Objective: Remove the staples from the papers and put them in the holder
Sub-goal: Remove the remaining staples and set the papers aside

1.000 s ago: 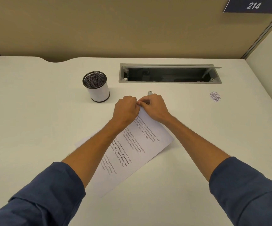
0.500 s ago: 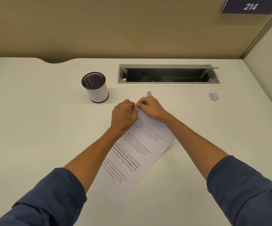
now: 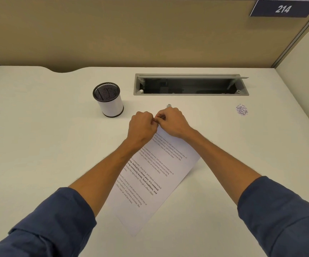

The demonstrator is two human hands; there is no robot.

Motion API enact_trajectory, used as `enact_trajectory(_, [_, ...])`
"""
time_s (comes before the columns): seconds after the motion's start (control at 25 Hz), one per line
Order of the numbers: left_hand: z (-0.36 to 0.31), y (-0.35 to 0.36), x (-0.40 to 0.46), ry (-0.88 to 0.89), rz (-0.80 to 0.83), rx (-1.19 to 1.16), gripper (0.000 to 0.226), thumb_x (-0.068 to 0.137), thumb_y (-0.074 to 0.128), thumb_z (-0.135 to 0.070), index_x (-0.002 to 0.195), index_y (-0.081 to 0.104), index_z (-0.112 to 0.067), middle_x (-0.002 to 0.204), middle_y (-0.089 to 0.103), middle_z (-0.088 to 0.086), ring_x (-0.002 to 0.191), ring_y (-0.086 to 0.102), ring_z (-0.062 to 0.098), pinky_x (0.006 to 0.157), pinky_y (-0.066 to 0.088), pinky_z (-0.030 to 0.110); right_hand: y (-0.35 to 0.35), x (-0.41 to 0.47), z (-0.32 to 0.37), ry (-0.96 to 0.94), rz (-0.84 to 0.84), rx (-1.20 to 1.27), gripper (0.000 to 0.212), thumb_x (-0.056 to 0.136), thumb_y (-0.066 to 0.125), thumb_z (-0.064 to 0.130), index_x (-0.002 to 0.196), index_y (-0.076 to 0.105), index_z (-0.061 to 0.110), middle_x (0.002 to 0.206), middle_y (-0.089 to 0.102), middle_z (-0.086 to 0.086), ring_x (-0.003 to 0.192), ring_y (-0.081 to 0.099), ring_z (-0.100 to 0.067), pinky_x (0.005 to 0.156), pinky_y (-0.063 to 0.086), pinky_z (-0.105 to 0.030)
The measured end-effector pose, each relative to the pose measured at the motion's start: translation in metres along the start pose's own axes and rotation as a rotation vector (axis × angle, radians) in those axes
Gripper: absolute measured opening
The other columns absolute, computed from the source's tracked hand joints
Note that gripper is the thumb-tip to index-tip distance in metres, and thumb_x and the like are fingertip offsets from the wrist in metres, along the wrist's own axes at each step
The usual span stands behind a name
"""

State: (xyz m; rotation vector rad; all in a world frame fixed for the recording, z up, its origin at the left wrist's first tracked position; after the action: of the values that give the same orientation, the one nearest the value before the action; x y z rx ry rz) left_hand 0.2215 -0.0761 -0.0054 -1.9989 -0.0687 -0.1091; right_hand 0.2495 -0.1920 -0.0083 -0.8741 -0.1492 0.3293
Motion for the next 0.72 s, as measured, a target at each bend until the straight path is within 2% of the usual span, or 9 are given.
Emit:
enact_trajectory(0.12, [0.004, 0.002, -0.006, 0.072, -0.084, -0.07, 0.021, 0.084, 0.057, -0.015, 0.072, 0.069, -0.003, 0.067, 0.067, 0.011, 0.058, 0.052, 0.023, 0.056, 0.04, 0.033, -0.001, 0.004, -0.005, 0.051, 0.041, 0.113, 0.019, 0.09, 0.059, 0.015, 0.089, 0.076, 0.007, 0.085, 0.074, -0.004, 0.078, 0.065, -0.014, 0.107, 0.04, -0.046])
enact_trajectory(0.2, [0.005, 0.003, -0.011, 0.122, -0.136, -0.096, 0.02, 0.082, 0.058, -0.015, 0.069, 0.066, -0.004, 0.067, 0.065, 0.01, 0.056, 0.051, 0.024, 0.055, 0.042, 0.035, 0.001, 0.007, -0.011, 0.134, 0.146, 0.244, 0.022, 0.09, 0.059, 0.015, 0.084, 0.075, 0.003, 0.089, 0.072, -0.009, 0.079, 0.064, -0.009, 0.111, 0.035, -0.043])
enact_trajectory(0.24, [0.006, 0.003, -0.013, 0.149, -0.166, -0.107, 0.019, 0.082, 0.058, -0.015, 0.067, 0.064, -0.004, 0.065, 0.063, 0.009, 0.054, 0.051, 0.025, 0.053, 0.044, 0.037, 0.002, 0.007, -0.014, 0.197, 0.204, 0.323, 0.024, 0.089, 0.059, 0.017, 0.079, 0.075, 0.003, 0.095, 0.07, -0.011, 0.082, 0.062, -0.007, 0.105, 0.042, -0.038])
enact_trajectory(0.28, [0.007, 0.002, -0.015, 0.172, -0.199, -0.118, 0.019, 0.081, 0.058, -0.015, 0.067, 0.064, -0.005, 0.064, 0.061, 0.008, 0.053, 0.051, 0.025, 0.052, 0.045, 0.038, 0.003, 0.006, -0.015, 0.265, 0.254, 0.396, 0.026, 0.089, 0.058, 0.019, 0.071, 0.073, 0.007, 0.097, 0.064, -0.007, 0.081, 0.06, -0.003, 0.09, 0.05, -0.029])
enact_trajectory(0.32, [0.008, 0.001, -0.016, 0.196, -0.23, -0.133, 0.017, 0.081, 0.059, -0.014, 0.067, 0.064, -0.005, 0.063, 0.061, 0.007, 0.052, 0.052, 0.025, 0.051, 0.046, 0.039, 0.003, 0.004, -0.015, 0.323, 0.292, 0.456, 0.029, 0.09, 0.058, 0.021, 0.065, 0.07, 0.012, 0.096, 0.055, -0.003, 0.076, 0.06, -0.001, 0.073, 0.05, -0.021])
enact_trajectory(0.36, [0.009, 0.0, -0.018, 0.217, -0.257, -0.152, 0.015, 0.081, 0.06, -0.013, 0.069, 0.065, -0.005, 0.064, 0.061, 0.006, 0.052, 0.053, 0.024, 0.051, 0.047, 0.038, 0.004, 0.002, -0.013, 0.365, 0.319, 0.507, 0.028, 0.091, 0.056, 0.021, 0.067, 0.068, 0.013, 0.094, 0.051, -0.002, 0.073, 0.061, -0.003, 0.066, 0.047, -0.018])
enact_trajectory(0.52, [0.011, -0.001, -0.021, 0.247, -0.314, -0.248, 0.011, 0.082, 0.062, -0.011, 0.075, 0.068, -0.005, 0.068, 0.064, 0.005, 0.054, 0.057, 0.021, 0.054, 0.05, 0.037, 0.004, -0.01, -0.008, 0.436, 0.41, 0.718, 0.022, 0.095, 0.051, 0.019, 0.086, 0.067, 0.006, 0.087, 0.064, -0.01, 0.08, 0.06, -0.02, 0.07, 0.046, -0.027])
enact_trajectory(0.64, [0.011, 0.0, -0.02, 0.206, -0.221, -0.221, 0.015, 0.084, 0.061, -0.015, 0.077, 0.069, -0.005, 0.071, 0.067, 0.006, 0.06, 0.06, 0.024, 0.06, 0.052, 0.041, 0.003, -0.009, -0.012, 0.395, 0.351, 0.577, 0.024, 0.096, 0.052, 0.019, 0.081, 0.064, 0.004, 0.087, 0.061, -0.014, 0.079, 0.057, -0.02, 0.064, 0.042, -0.024])
enact_trajectory(0.72, [0.007, 0.001, -0.014, 0.137, -0.088, -0.137, 0.017, 0.086, 0.059, -0.016, 0.079, 0.07, -0.005, 0.074, 0.069, 0.008, 0.067, 0.061, 0.026, 0.066, 0.051, 0.042, 0.006, -0.004, -0.018, 0.32, 0.271, 0.419, 0.026, 0.095, 0.054, 0.022, 0.083, 0.07, 0.006, 0.113, 0.062, -0.022, 0.078, 0.061, -0.013, 0.062, 0.045, -0.018])
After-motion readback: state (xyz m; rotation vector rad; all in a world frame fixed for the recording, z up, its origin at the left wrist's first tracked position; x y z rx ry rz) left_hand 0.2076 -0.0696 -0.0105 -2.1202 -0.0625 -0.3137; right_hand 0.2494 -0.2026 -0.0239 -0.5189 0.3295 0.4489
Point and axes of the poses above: each hand's wrist, its own x-axis towards the middle knuckle, its own y-axis out of the palm, z = x × y, the point moved 4 cm from there along x, towards the middle knuckle
